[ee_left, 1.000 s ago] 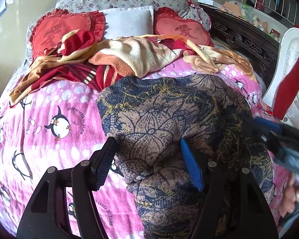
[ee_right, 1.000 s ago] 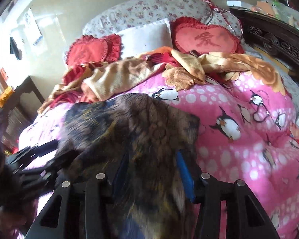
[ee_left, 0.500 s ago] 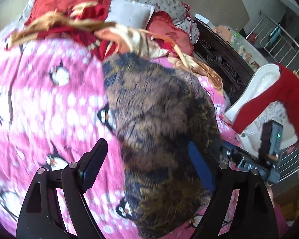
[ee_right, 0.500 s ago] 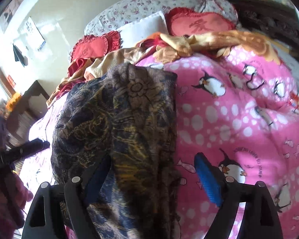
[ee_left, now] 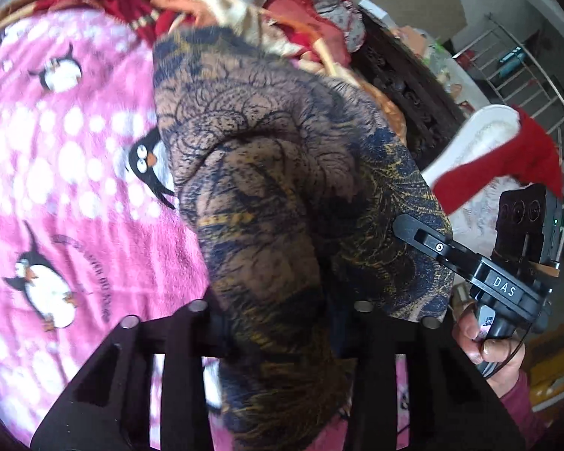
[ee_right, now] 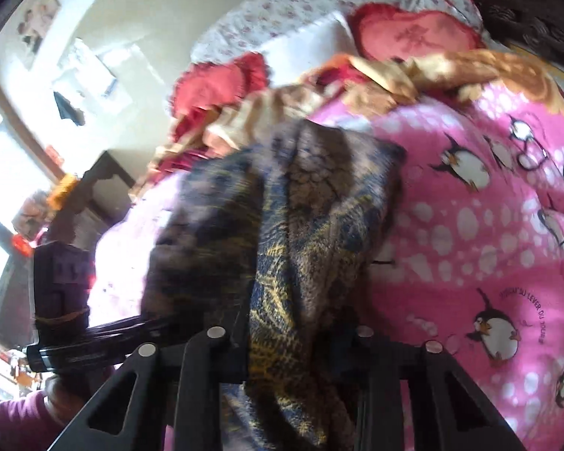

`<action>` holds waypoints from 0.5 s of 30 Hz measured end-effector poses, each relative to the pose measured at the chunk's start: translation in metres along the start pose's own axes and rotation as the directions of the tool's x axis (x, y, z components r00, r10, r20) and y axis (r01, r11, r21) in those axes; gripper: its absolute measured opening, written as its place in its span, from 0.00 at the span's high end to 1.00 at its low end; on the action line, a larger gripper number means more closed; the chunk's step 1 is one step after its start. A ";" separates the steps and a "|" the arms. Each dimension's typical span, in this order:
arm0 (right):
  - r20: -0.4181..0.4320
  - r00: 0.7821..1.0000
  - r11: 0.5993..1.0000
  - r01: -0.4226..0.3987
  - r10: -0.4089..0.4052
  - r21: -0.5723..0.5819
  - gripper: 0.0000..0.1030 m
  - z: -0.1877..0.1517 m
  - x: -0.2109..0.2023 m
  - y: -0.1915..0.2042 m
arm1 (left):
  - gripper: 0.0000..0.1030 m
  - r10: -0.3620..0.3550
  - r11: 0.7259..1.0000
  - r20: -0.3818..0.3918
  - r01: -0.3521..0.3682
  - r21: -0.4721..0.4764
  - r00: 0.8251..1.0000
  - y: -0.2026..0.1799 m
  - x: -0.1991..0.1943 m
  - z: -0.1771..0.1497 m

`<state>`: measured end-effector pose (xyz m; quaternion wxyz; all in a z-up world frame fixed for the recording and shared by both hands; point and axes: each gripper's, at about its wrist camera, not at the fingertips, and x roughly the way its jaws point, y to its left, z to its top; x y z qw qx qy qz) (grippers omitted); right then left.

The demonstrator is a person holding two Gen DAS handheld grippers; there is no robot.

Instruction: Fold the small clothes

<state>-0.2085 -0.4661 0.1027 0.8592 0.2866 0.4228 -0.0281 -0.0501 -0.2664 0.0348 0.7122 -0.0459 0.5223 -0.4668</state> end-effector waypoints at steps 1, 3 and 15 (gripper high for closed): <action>0.005 1.000 1.000 -0.013 0.013 -0.015 0.73 -0.001 -0.007 0.011 | 0.68 -0.012 1.000 0.006 0.012 0.005 1.000 -0.001 -0.010 -0.002; 0.008 1.000 0.999 -0.026 0.026 -0.033 0.74 -0.004 -0.017 0.029 | 0.68 -0.021 0.999 0.028 0.019 0.043 0.999 -0.006 -0.039 -0.009; -0.197 0.980 1.000 -0.024 0.024 0.005 0.55 -0.107 -0.005 0.092 | 0.64 0.238 0.971 -0.133 -0.237 0.026 0.962 0.040 -0.115 -0.124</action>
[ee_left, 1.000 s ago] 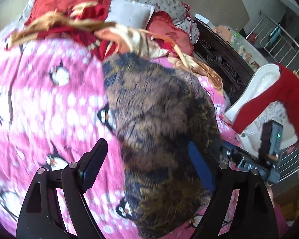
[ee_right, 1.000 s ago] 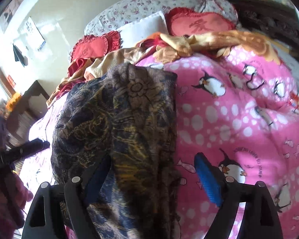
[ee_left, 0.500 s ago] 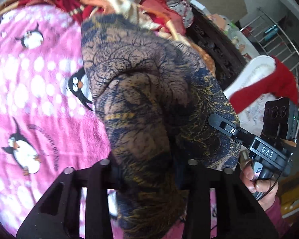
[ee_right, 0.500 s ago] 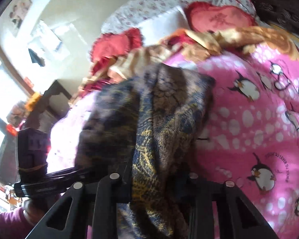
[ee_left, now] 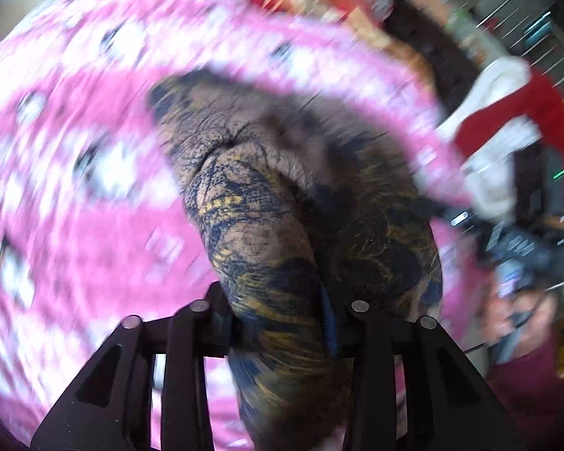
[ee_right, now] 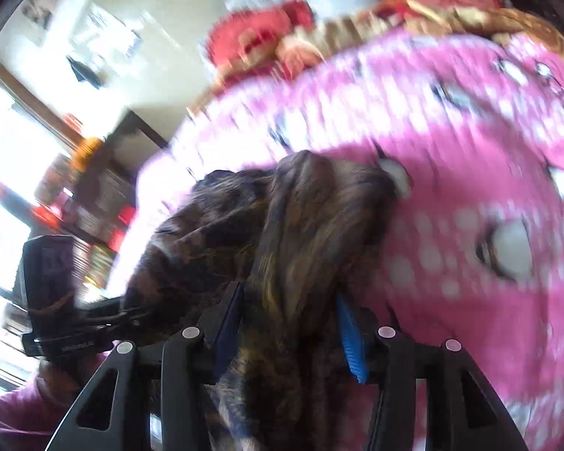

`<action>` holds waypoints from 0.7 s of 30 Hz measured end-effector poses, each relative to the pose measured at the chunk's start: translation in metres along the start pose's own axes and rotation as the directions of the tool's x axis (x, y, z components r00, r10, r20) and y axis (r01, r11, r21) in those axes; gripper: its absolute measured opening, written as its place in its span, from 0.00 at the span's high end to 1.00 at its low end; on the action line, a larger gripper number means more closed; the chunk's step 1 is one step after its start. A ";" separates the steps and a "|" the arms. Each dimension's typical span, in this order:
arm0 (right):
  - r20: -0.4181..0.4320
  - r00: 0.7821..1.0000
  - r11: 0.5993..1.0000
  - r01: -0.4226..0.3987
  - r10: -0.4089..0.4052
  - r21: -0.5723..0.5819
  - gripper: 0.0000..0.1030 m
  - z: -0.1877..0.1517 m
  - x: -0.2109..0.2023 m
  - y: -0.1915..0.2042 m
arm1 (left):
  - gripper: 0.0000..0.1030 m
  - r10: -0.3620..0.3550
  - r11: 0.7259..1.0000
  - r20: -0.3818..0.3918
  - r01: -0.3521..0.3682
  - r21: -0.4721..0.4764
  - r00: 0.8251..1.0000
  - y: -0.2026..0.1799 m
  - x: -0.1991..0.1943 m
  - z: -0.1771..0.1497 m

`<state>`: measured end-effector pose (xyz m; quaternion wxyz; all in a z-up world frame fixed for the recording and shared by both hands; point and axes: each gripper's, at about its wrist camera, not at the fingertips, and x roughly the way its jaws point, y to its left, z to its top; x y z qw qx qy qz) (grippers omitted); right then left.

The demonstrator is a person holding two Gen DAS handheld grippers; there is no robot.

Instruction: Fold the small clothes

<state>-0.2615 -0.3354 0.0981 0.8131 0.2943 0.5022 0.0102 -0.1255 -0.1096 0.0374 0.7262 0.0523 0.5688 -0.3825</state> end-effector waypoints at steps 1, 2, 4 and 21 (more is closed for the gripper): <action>-0.001 0.999 0.999 0.045 -0.045 -0.011 0.55 -0.004 -0.001 0.000 | 0.61 -0.001 1.000 0.007 0.001 -0.022 1.000 0.005 -0.001 -0.007; 0.010 0.997 0.997 0.077 -0.077 -0.021 0.55 -0.006 -0.006 0.003 | 0.58 -0.006 0.999 0.026 0.008 -0.047 1.000 0.008 -0.006 -0.010; 0.054 0.996 0.997 0.073 -0.071 -0.041 0.55 -0.001 -0.020 0.012 | 0.49 0.022 0.998 0.061 -0.018 -0.060 0.998 0.007 -0.019 -0.014; 0.047 0.975 0.958 0.224 -0.219 -0.182 0.56 0.019 0.058 0.038 | 0.23 0.215 0.972 0.162 -0.195 -0.133 0.963 0.012 0.008 0.028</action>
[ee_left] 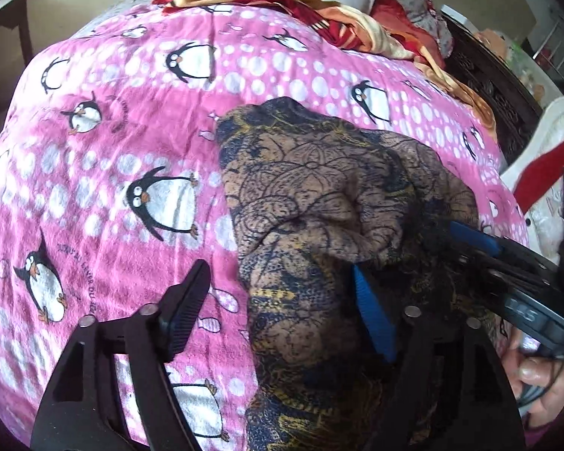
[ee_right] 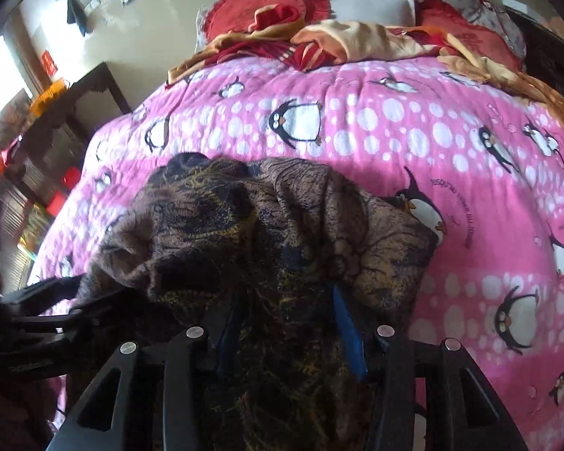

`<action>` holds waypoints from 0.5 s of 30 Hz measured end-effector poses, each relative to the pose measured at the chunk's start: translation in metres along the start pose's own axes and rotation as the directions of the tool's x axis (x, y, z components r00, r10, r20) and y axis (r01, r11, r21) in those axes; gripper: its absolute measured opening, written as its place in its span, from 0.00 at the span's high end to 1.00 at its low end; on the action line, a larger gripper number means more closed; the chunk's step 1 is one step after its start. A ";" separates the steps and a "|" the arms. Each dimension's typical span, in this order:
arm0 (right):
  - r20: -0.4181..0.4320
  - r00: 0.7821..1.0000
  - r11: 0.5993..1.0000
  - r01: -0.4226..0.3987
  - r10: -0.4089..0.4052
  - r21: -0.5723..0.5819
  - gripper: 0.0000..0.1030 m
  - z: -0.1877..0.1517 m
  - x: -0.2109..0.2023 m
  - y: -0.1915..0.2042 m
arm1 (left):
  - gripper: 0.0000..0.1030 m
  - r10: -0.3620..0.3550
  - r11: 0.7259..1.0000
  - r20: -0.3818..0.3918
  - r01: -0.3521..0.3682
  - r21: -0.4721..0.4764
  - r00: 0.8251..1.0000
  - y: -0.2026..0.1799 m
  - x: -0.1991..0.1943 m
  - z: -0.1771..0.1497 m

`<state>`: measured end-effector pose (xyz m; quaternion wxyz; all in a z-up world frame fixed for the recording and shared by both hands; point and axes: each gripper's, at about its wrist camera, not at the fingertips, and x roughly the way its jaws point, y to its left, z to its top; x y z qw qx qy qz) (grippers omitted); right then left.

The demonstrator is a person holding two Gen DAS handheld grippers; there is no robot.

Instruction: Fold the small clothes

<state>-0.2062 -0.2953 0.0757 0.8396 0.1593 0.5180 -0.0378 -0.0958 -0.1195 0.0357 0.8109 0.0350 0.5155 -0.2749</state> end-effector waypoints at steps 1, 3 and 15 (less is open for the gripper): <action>0.008 1.000 1.000 0.003 -0.003 -0.008 0.56 -0.002 -0.010 0.002 | 0.23 -0.002 1.000 0.003 0.002 0.003 1.000 0.000 -0.001 -0.001; 0.019 1.000 1.000 -0.004 0.005 -0.031 0.56 -0.008 -0.026 0.005 | 0.23 0.000 1.000 0.006 0.000 0.003 1.000 0.000 -0.003 -0.002; -0.032 0.995 0.982 0.086 -0.093 -0.171 0.55 -0.070 -0.038 0.027 | 0.24 0.025 0.999 0.090 -0.027 0.026 0.996 -0.010 -0.040 -0.014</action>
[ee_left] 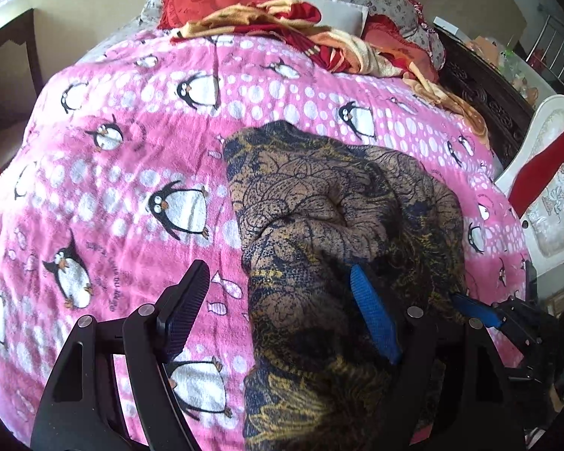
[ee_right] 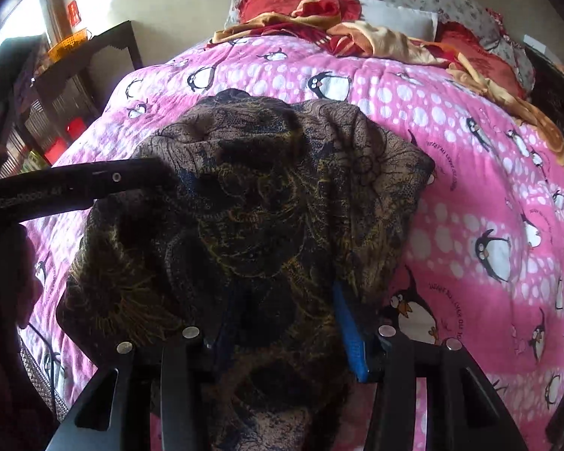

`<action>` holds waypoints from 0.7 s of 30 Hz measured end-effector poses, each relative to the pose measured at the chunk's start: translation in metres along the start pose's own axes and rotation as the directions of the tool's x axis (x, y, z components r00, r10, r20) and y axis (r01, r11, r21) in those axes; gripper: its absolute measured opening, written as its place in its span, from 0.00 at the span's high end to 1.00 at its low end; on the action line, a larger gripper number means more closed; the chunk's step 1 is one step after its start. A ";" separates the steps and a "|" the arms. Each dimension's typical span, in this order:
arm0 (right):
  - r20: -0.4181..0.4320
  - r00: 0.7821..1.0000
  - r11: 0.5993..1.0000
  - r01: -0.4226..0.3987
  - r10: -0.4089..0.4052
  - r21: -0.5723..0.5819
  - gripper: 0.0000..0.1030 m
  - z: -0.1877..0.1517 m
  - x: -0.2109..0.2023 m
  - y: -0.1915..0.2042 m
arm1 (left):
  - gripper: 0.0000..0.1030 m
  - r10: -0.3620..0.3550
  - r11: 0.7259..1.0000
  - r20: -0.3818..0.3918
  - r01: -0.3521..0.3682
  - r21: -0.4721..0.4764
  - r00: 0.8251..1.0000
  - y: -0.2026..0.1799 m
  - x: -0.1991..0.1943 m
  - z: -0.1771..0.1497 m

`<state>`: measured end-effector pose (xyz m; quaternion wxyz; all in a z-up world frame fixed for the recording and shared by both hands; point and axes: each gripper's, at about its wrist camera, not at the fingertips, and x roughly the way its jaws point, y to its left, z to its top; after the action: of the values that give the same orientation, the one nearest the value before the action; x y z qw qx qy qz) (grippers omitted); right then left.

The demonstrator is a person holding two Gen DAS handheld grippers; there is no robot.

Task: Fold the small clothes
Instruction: 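Open both grippers and pull them back from the folded garment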

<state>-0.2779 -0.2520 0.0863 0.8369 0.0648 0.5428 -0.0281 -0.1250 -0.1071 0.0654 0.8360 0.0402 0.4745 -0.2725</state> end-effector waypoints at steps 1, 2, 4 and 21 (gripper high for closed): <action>0.000 1.000 1.000 0.007 -0.007 0.002 0.55 0.001 -0.005 0.002 | 0.24 0.005 1.000 0.016 -0.005 0.007 1.000 -0.001 -0.006 -0.001; 0.004 1.000 1.000 0.010 -0.010 0.008 0.55 0.002 -0.009 0.002 | 0.24 0.010 1.000 0.032 -0.011 0.015 0.999 -0.002 -0.012 -0.001; 0.032 0.999 1.000 0.005 -0.006 0.031 0.53 0.005 -0.022 0.001 | 0.24 0.023 0.999 0.061 -0.025 0.027 0.998 -0.004 -0.023 -0.004; 0.153 0.979 0.970 0.096 -0.133 0.223 0.18 0.014 -0.073 0.009 | 0.24 0.077 0.992 0.202 -0.095 0.082 0.976 -0.016 -0.084 -0.015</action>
<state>-0.2942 -0.2471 0.1596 0.8646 0.1204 0.4673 -0.1402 -0.1788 -0.0809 0.1288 0.8876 0.0714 0.3735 -0.2600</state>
